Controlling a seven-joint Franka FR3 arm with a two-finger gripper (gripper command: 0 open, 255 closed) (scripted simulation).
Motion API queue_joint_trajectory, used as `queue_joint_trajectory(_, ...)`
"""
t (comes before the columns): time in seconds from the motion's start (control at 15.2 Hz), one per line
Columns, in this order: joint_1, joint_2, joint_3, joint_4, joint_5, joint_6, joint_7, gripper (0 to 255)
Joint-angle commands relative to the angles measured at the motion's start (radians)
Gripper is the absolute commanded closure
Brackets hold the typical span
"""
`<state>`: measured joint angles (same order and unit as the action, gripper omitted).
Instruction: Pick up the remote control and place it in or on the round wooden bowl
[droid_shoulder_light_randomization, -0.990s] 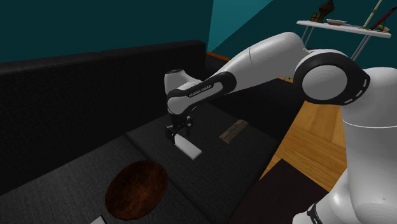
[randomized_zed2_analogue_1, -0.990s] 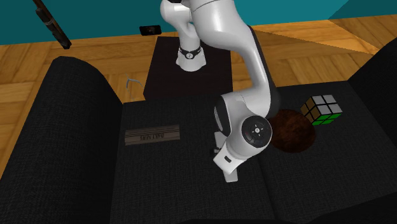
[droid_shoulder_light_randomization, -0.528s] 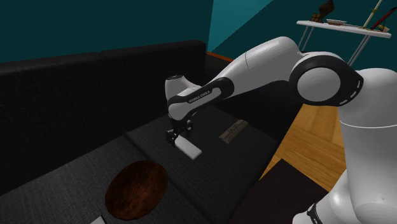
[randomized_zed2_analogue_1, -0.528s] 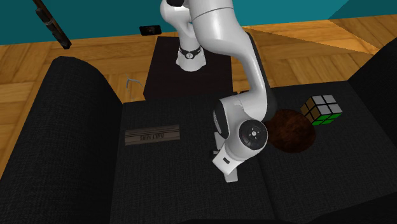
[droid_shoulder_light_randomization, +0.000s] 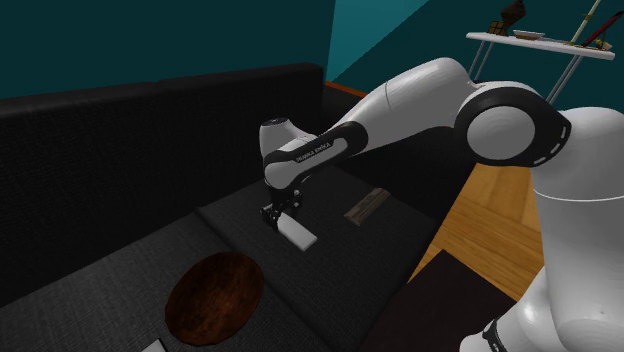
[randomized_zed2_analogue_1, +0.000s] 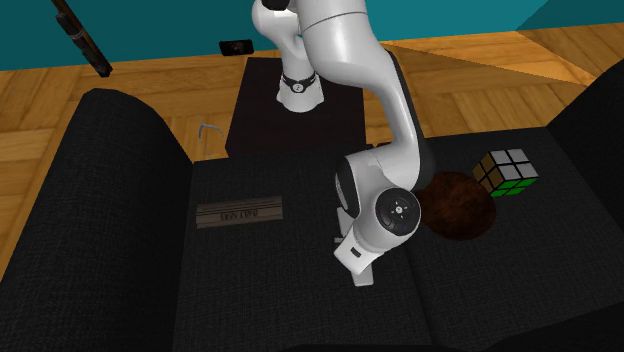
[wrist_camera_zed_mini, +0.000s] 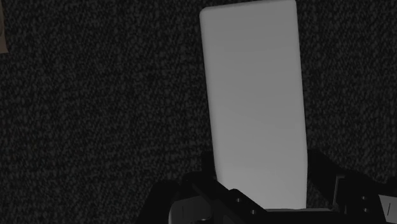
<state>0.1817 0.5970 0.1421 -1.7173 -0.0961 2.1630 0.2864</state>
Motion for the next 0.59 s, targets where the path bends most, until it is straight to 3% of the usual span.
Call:
queue_joint_trajectory(0.0, 0.0, 0.0, 0.0, 0.0, 0.0, 0.0, 0.0, 255)
queue_joint_trajectory(0.53, -0.002, -0.025, 0.003, 0.003, 0.004, -0.028, -0.002, 255)
